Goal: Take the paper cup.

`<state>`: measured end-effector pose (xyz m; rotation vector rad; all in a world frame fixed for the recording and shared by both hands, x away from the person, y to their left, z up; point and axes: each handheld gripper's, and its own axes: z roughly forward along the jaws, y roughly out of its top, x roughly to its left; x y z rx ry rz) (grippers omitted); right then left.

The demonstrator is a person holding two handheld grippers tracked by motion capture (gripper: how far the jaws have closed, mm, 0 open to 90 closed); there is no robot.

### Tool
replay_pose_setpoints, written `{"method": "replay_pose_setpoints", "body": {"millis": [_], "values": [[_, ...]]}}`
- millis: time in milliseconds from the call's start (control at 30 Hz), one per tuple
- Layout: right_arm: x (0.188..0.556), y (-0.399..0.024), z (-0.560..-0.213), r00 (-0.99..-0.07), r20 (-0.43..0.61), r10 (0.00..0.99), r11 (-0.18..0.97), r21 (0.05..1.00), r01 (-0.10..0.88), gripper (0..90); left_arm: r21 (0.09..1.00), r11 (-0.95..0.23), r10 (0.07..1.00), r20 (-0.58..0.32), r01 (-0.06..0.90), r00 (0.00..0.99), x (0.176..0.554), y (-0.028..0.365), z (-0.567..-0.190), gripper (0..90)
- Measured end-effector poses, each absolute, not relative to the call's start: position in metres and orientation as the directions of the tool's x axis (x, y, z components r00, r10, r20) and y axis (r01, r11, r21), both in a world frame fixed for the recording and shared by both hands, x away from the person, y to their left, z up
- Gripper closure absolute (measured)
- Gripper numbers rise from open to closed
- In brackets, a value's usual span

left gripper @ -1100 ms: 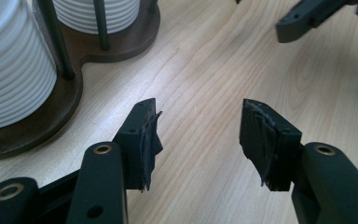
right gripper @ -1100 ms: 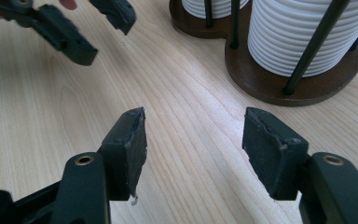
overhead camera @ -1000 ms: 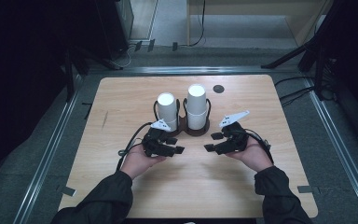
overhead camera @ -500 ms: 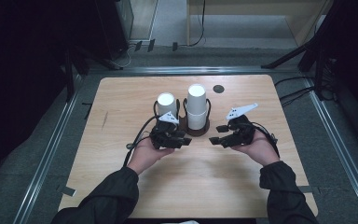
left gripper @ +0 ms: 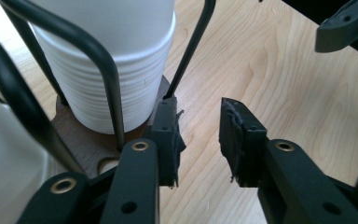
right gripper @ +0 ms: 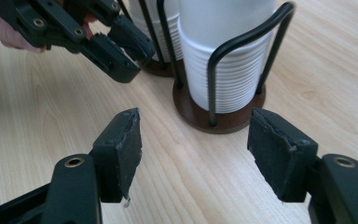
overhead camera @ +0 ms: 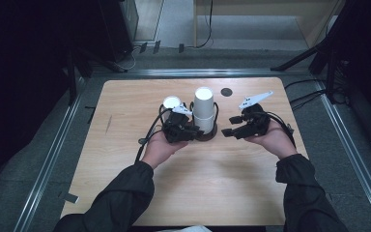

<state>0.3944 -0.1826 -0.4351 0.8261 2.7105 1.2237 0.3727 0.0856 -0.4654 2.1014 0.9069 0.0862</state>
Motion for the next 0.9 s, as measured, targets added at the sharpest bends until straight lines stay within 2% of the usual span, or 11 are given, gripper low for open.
{"method": "replay_pose_setpoints", "body": {"millis": [400,900], "values": [[0.408,-0.176,-0.417,-0.846,0.134,0.515,0.539,0.717,0.441,32.4,0.715,-0.375,0.653,-0.248,0.59,0.716,0.386,0.074,-0.465,75.9],[0.425,-0.16,-0.403,-0.843,0.134,0.521,0.527,0.727,0.441,31.8,0.713,-0.366,0.668,-0.246,0.598,0.702,0.395,0.075,-0.464,79.2]]}}
